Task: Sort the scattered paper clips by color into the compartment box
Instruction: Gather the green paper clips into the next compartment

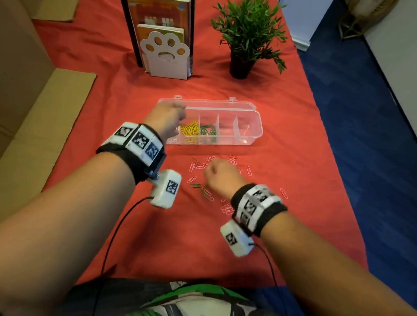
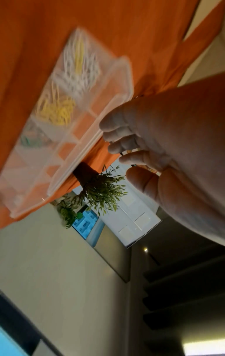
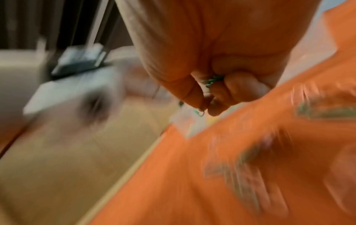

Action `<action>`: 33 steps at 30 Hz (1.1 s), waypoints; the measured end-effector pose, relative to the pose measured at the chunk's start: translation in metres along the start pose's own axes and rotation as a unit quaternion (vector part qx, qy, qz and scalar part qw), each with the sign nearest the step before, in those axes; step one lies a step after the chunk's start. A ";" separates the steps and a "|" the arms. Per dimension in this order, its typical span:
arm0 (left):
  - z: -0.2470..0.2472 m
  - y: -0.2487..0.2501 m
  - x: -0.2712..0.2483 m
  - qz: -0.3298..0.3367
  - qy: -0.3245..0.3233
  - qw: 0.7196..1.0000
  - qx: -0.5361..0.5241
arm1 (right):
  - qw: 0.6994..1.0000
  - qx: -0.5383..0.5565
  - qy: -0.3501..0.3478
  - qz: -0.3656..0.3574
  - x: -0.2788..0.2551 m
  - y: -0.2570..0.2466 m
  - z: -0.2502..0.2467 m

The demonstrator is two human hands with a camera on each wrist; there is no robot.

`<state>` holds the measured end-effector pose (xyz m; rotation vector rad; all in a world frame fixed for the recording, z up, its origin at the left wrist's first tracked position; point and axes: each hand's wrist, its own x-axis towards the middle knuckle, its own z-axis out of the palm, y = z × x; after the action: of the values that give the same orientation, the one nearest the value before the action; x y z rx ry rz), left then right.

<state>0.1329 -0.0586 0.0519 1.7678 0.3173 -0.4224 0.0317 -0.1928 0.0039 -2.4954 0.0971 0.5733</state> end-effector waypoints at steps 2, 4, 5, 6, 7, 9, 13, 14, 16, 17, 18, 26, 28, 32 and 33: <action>-0.010 -0.021 -0.009 0.007 0.000 0.999 0.051 | 0.998 0.027 0.053 0.029 0.017 -0.001 -0.031; -0.016 -0.047 -0.018 0.018 0.000 0.994 0.104 | 0.995 0.029 0.088 0.038 0.037 -0.007 -0.055; -0.017 -0.057 -0.023 0.021 0.000 0.992 0.127 | 0.993 0.031 0.100 0.046 0.049 -0.011 -0.063; -0.017 -0.066 -0.027 0.019 -0.001 0.989 0.146 | 0.992 0.035 0.109 0.046 0.062 -0.016 -0.068; -0.017 -0.075 -0.033 0.025 -0.007 0.986 0.165 | 0.992 0.037 0.106 0.050 0.072 -0.022 -0.070; -0.015 -0.090 -0.042 0.041 -0.021 0.976 0.212 | 0.995 0.024 0.083 0.059 0.085 -0.031 -0.069; -0.006 -0.106 -0.054 0.085 -0.057 0.943 0.317 | 0.998 -0.005 0.034 0.061 0.087 -0.041 -0.067; -0.003 -0.107 -0.056 0.098 -0.067 0.936 0.331 | 0.998 -0.008 0.052 0.045 0.085 -0.039 -0.069; 0.007 -0.110 -0.059 0.122 -0.087 0.924 0.352 | 0.995 0.019 0.093 0.027 0.076 -0.032 -0.075; 0.012 -0.111 -0.059 0.132 -0.095 0.915 0.368 | 0.994 0.033 0.106 0.023 0.068 -0.025 -0.077; 0.017 -0.112 -0.058 0.143 -0.103 0.906 0.386 | 0.993 0.033 0.108 0.021 0.060 -0.016 -0.078; 0.034 -0.119 -0.047 0.189 -0.131 0.843 0.486 | 0.991 -0.117 0.052 0.048 0.006 0.065 -0.035; 0.034 -0.123 -0.046 0.197 -0.133 0.833 0.500 | 0.990 -0.130 0.045 0.039 0.006 0.071 -0.019; 0.034 -0.126 -0.048 0.209 -0.119 0.834 0.497 | 0.986 -0.151 0.072 -0.022 0.011 0.068 0.005; 0.034 -0.127 -0.048 0.205 -0.113 0.843 0.483 | 0.982 -0.169 0.075 -0.033 0.012 0.067 0.008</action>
<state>0.0318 -0.0619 -0.0448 2.6479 -0.5542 -0.5123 0.0266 -0.2441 -0.0416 -2.8582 -0.0295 0.3979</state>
